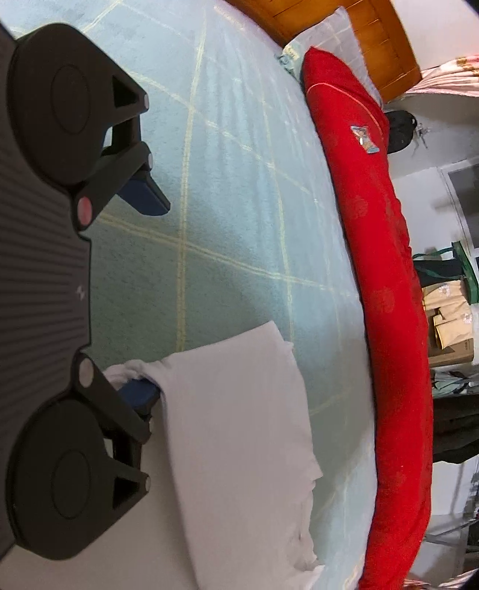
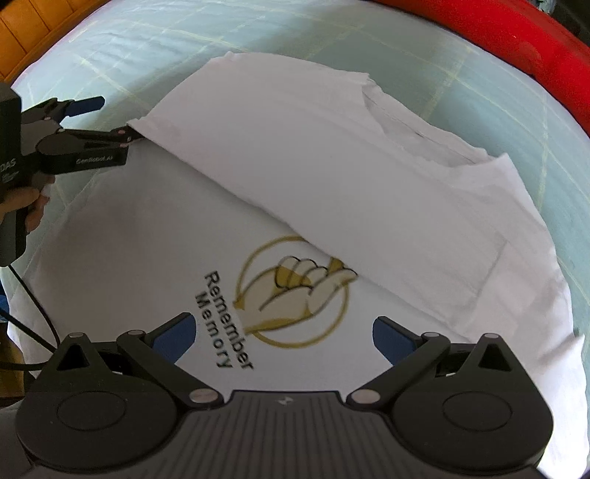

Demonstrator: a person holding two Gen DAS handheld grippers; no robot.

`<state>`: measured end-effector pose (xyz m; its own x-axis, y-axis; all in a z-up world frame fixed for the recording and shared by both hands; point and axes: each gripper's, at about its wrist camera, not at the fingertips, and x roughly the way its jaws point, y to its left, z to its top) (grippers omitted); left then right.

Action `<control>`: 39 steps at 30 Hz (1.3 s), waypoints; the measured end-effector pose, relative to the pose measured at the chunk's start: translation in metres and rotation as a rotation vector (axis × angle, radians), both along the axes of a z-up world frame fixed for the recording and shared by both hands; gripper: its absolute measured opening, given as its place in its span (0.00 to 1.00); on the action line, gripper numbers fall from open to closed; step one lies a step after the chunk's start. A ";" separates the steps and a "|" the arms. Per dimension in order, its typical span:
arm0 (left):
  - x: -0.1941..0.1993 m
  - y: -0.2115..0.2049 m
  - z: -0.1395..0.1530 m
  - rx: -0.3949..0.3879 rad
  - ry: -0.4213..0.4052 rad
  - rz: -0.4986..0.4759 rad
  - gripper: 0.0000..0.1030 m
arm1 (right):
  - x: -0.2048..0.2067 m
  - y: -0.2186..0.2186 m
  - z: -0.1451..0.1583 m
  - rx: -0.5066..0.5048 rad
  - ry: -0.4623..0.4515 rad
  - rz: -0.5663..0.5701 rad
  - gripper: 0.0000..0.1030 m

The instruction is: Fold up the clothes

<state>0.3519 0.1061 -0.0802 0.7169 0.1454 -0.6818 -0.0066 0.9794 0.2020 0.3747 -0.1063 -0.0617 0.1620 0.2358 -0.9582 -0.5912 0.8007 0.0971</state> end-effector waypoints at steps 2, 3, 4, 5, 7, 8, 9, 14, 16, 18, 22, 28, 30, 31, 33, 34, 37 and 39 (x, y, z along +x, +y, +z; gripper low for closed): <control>-0.002 0.002 0.002 -0.012 0.009 -0.010 0.89 | 0.001 0.003 -0.002 -0.002 0.002 0.001 1.00; -0.003 0.003 0.004 -0.017 0.014 -0.015 0.89 | 0.001 0.003 -0.002 -0.003 0.002 0.002 1.00; -0.006 0.005 0.006 -0.023 0.020 -0.022 0.89 | 0.002 0.003 -0.002 -0.004 0.002 0.004 1.00; -0.008 0.008 0.010 -0.031 0.032 -0.031 0.89 | 0.003 0.004 -0.002 -0.004 0.002 0.006 1.00; -0.012 0.013 0.021 -0.047 0.057 -0.046 0.89 | 0.003 0.003 0.000 -0.002 -0.002 0.008 1.00; -0.014 0.017 0.028 -0.051 0.066 -0.050 0.87 | 0.003 0.002 0.001 -0.002 -0.004 0.007 1.00; -0.015 0.020 0.035 -0.067 0.066 -0.053 0.86 | 0.003 0.002 0.001 -0.003 -0.008 -0.010 1.00; 0.014 0.047 0.055 -0.393 0.036 -0.065 0.81 | 0.006 0.007 -0.001 0.015 -0.012 -0.054 1.00; 0.042 0.058 0.045 -0.528 0.034 -0.050 0.60 | 0.006 0.011 -0.001 0.021 -0.010 -0.054 1.00; 0.070 0.067 0.028 -0.614 0.059 -0.035 0.47 | 0.005 0.015 0.000 0.028 -0.011 -0.048 1.00; 0.107 0.089 -0.010 -0.755 0.169 0.048 0.37 | 0.004 0.018 0.005 0.040 -0.016 -0.041 1.00; 0.128 0.088 -0.024 -0.784 0.228 -0.031 0.36 | 0.007 0.018 -0.003 0.035 0.002 -0.092 1.00; 0.137 0.083 -0.023 -0.756 0.238 -0.073 0.36 | 0.009 0.020 -0.005 0.040 0.008 -0.101 1.00; 0.140 0.081 -0.023 -0.746 0.244 -0.083 0.36 | 0.009 0.022 -0.005 0.044 0.009 -0.102 1.00; 0.143 0.077 -0.020 -0.721 0.259 -0.096 0.16 | 0.010 0.027 -0.005 0.053 0.008 -0.100 1.00; 0.142 0.077 -0.017 -0.719 0.261 -0.107 0.09 | 0.010 0.029 -0.003 0.058 0.005 -0.096 1.00; 0.135 0.077 -0.006 -0.722 0.218 -0.115 0.04 | 0.012 0.031 -0.002 0.065 0.004 -0.094 1.00; 0.130 0.077 0.000 -0.685 0.168 -0.103 0.00 | 0.014 0.029 -0.003 0.059 0.004 -0.101 1.00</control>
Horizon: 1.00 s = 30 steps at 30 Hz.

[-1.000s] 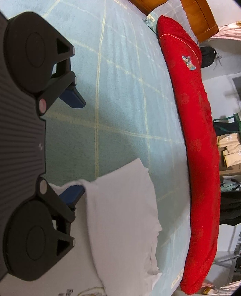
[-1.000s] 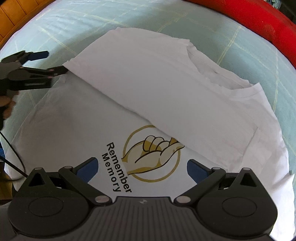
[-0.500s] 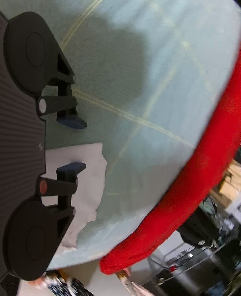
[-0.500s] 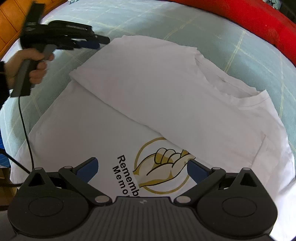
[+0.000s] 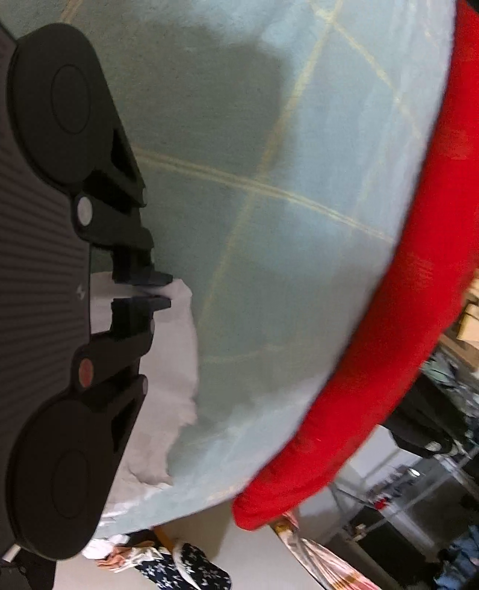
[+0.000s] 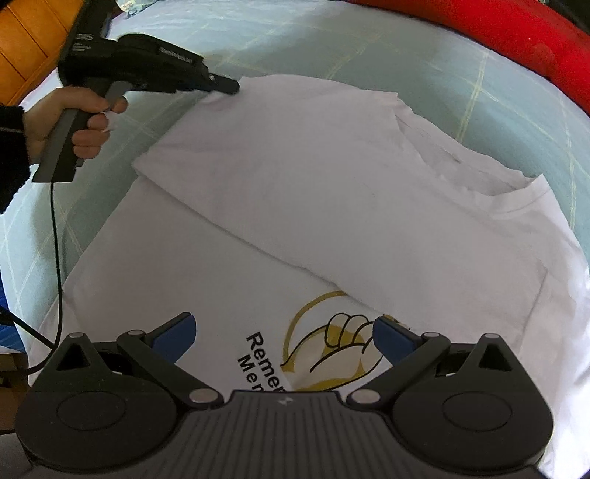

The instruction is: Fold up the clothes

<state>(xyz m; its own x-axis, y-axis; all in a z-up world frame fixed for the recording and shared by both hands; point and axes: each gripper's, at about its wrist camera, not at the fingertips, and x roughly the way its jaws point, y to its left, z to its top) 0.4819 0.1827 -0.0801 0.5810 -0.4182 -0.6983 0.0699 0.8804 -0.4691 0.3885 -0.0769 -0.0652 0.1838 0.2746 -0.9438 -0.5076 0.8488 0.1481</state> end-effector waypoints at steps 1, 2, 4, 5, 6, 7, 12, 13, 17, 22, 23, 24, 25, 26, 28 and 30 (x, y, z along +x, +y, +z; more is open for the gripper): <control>0.001 0.002 -0.001 0.018 0.002 0.020 0.00 | 0.001 -0.001 -0.001 -0.003 0.000 -0.004 1.00; 0.002 0.005 -0.004 0.023 0.014 0.041 0.01 | 0.002 -0.001 -0.001 -0.006 0.000 -0.007 1.00; 0.001 0.012 -0.007 0.024 0.045 0.064 0.02 | 0.003 -0.003 -0.003 -0.011 0.005 -0.015 1.00; -0.002 0.012 -0.003 0.044 0.034 0.067 0.04 | 0.003 -0.004 -0.003 -0.012 0.004 -0.017 1.00; -0.006 0.012 0.000 0.065 0.023 0.069 0.04 | 0.002 -0.005 -0.003 -0.011 0.003 -0.016 1.00; -0.011 0.010 0.007 0.079 0.006 0.064 0.07 | 0.002 -0.005 -0.002 -0.010 0.002 -0.016 1.00; -0.050 -0.015 0.037 0.120 -0.069 -0.075 0.29 | 0.003 -0.007 -0.004 -0.009 0.005 -0.017 1.00; -0.057 -0.023 0.038 0.123 -0.059 -0.126 0.29 | 0.003 -0.008 -0.005 -0.009 0.006 -0.020 1.00; -0.082 -0.040 0.017 0.222 0.025 -0.245 0.34 | 0.005 -0.012 -0.005 -0.005 0.007 -0.034 1.00; -0.090 -0.027 0.022 0.299 0.039 -0.178 0.25 | 0.003 -0.022 -0.005 -0.016 0.002 -0.045 1.00; -0.090 -0.030 0.027 0.316 0.035 -0.173 0.26 | 0.002 -0.025 -0.005 -0.017 0.003 -0.050 1.00; -0.090 -0.033 0.034 0.305 0.017 -0.190 0.27 | 0.001 -0.028 -0.006 -0.018 0.005 -0.055 1.00; -0.093 -0.037 0.039 0.276 0.001 -0.221 0.29 | 0.001 -0.029 -0.007 -0.020 0.004 -0.059 1.00; -0.097 -0.042 0.040 0.263 -0.007 -0.262 0.35 | 0.000 -0.030 -0.007 -0.023 0.003 -0.062 1.00; -0.103 -0.052 0.035 0.278 -0.004 -0.331 0.38 | 0.000 -0.030 -0.007 -0.019 0.001 -0.067 1.00; -0.109 -0.057 0.021 0.348 0.026 -0.366 0.37 | -0.003 -0.029 -0.005 -0.011 -0.002 -0.066 1.00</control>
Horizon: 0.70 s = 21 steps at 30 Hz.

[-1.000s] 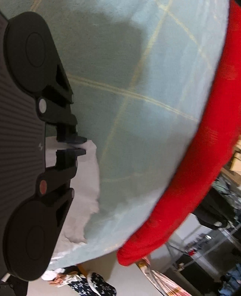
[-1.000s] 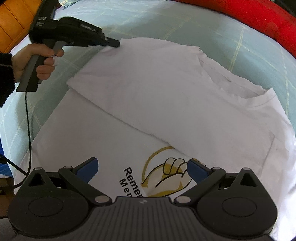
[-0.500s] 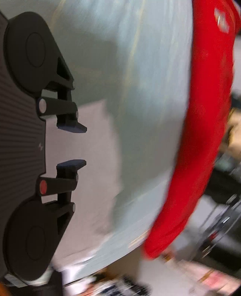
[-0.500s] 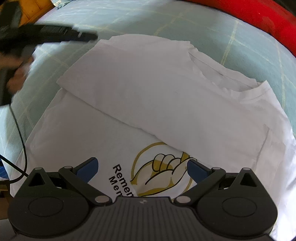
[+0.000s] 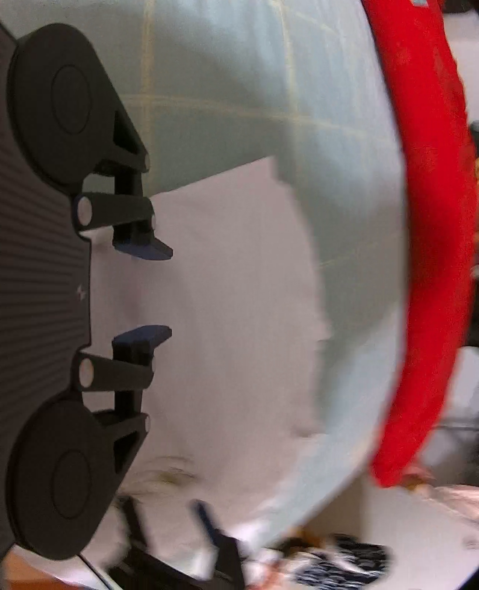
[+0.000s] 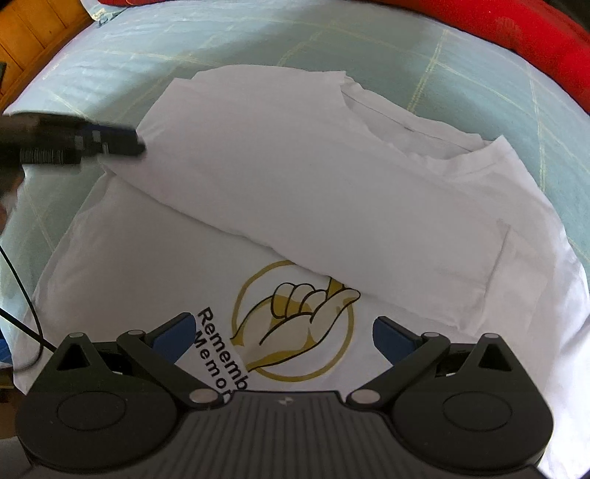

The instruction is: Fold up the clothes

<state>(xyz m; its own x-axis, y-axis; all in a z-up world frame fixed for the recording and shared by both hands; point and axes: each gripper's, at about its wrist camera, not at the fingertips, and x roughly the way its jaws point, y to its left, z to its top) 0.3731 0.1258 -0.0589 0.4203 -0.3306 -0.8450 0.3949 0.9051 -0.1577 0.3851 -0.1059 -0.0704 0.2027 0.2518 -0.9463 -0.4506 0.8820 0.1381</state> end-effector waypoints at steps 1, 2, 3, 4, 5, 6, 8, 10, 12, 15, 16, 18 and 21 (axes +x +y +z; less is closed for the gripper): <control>-0.003 0.003 -0.002 0.018 -0.002 0.003 0.37 | -0.001 0.000 0.001 0.003 -0.003 0.003 1.00; -0.006 0.009 -0.002 0.027 -0.010 0.014 0.37 | -0.002 -0.001 0.001 0.004 -0.005 0.005 1.00; -0.009 0.014 -0.003 0.037 -0.018 0.025 0.38 | -0.002 -0.002 0.002 0.005 -0.007 0.007 1.00; -0.010 0.019 -0.001 0.046 -0.009 0.043 0.38 | -0.004 -0.005 0.002 0.003 -0.008 0.006 1.00; -0.010 0.024 0.002 0.075 0.015 0.068 0.41 | -0.005 -0.008 0.003 0.001 -0.007 0.004 1.00; -0.008 0.028 0.006 0.092 0.030 0.081 0.41 | -0.006 -0.011 0.002 -0.004 -0.007 -0.003 1.00; -0.008 0.029 0.019 0.063 0.013 0.085 0.35 | -0.008 -0.017 0.000 -0.012 -0.007 -0.019 1.00; -0.006 0.022 0.031 0.014 -0.024 0.065 0.39 | -0.010 -0.022 -0.003 -0.016 -0.006 -0.039 1.00; 0.000 0.006 0.035 -0.023 -0.060 0.012 0.44 | -0.013 -0.023 -0.007 -0.029 -0.010 -0.045 1.00; 0.011 -0.020 0.023 -0.015 -0.071 -0.042 0.48 | -0.015 -0.023 -0.006 -0.043 -0.049 -0.042 1.00; 0.014 -0.025 0.016 0.005 -0.061 -0.047 0.48 | -0.015 -0.024 -0.003 -0.046 -0.074 -0.043 1.00; 0.019 -0.030 0.003 0.037 -0.038 -0.041 0.51 | -0.012 -0.030 0.003 -0.038 -0.135 -0.064 1.00; 0.019 -0.027 -0.003 0.035 -0.027 -0.020 0.55 | 0.002 -0.043 0.004 -0.002 -0.208 -0.128 1.00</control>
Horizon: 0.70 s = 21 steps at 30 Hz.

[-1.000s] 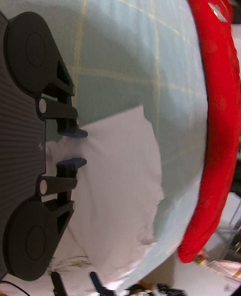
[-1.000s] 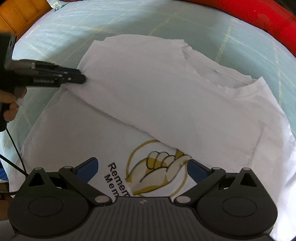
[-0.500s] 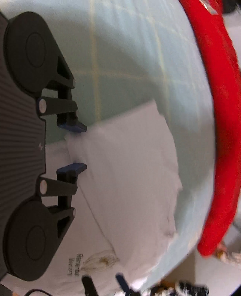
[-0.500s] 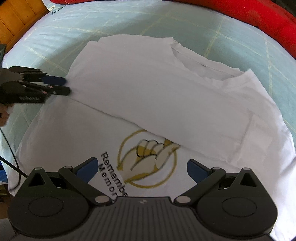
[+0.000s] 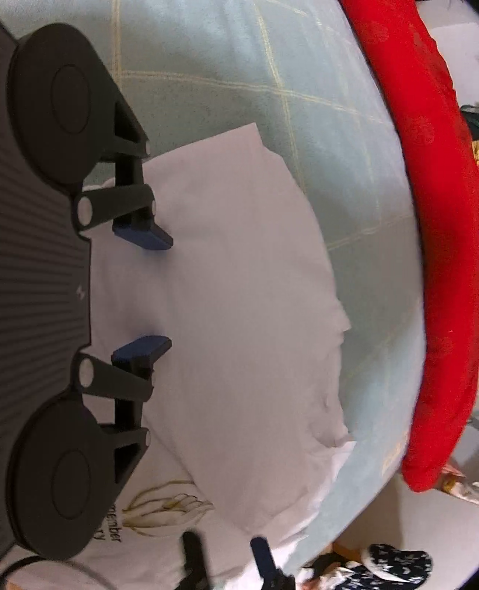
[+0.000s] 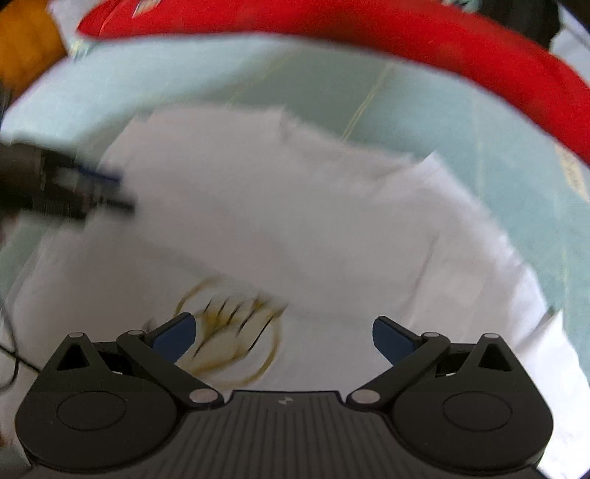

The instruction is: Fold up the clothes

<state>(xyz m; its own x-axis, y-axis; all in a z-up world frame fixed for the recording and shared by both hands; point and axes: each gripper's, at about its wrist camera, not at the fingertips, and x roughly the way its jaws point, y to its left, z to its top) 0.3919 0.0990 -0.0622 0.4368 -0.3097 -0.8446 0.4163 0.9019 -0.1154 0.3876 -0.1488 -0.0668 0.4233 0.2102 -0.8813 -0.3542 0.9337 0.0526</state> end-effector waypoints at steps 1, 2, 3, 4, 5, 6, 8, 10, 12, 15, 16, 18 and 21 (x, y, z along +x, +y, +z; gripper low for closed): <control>0.000 0.000 0.000 0.004 0.004 0.001 0.55 | 0.006 -0.005 -0.006 0.013 -0.006 -0.020 1.00; 0.000 0.000 0.001 0.011 0.009 0.000 0.55 | 0.011 -0.010 -0.013 0.025 -0.011 -0.040 1.00; 0.000 -0.001 0.002 0.018 0.014 -0.002 0.55 | 0.015 -0.015 -0.021 0.028 -0.014 -0.046 1.00; 0.000 -0.002 0.005 0.025 0.020 -0.003 0.55 | 0.017 -0.020 -0.030 0.028 -0.016 -0.048 1.00; 0.000 -0.003 0.009 0.032 0.024 -0.005 0.55 | 0.017 -0.023 -0.033 0.004 -0.028 -0.042 1.00; 0.002 -0.006 0.013 0.037 0.020 -0.006 0.55 | 0.014 -0.025 -0.029 -0.010 -0.042 -0.033 1.00; 0.006 -0.010 0.020 0.022 0.004 -0.002 0.57 | 0.006 -0.028 -0.020 -0.016 -0.060 -0.027 1.00; 0.010 -0.019 0.020 0.004 -0.005 -0.009 0.61 | -0.004 -0.032 -0.014 -0.001 -0.055 -0.038 1.00; 0.013 -0.030 0.020 -0.013 -0.013 -0.019 0.62 | -0.014 -0.035 -0.018 0.001 -0.035 -0.040 1.00; 0.015 -0.045 0.006 0.037 -0.007 -0.047 0.64 | -0.028 -0.035 -0.034 -0.045 0.004 -0.035 1.00; 0.015 -0.047 0.001 0.057 -0.007 -0.047 0.65 | -0.033 -0.037 -0.038 -0.045 -0.007 -0.043 1.00; 0.011 -0.046 0.002 0.052 -0.011 -0.023 0.65 | -0.041 -0.045 -0.042 -0.021 -0.032 -0.074 1.00; 0.008 -0.049 0.012 0.046 -0.014 0.006 0.64 | -0.048 -0.050 -0.047 0.004 -0.051 -0.098 1.00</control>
<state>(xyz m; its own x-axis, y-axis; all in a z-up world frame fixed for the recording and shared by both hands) 0.4001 0.0504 -0.0497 0.4501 -0.2679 -0.8518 0.4123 0.9085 -0.0679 0.3400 -0.1993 -0.1142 0.4863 0.1697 -0.8571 -0.2638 0.9637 0.0411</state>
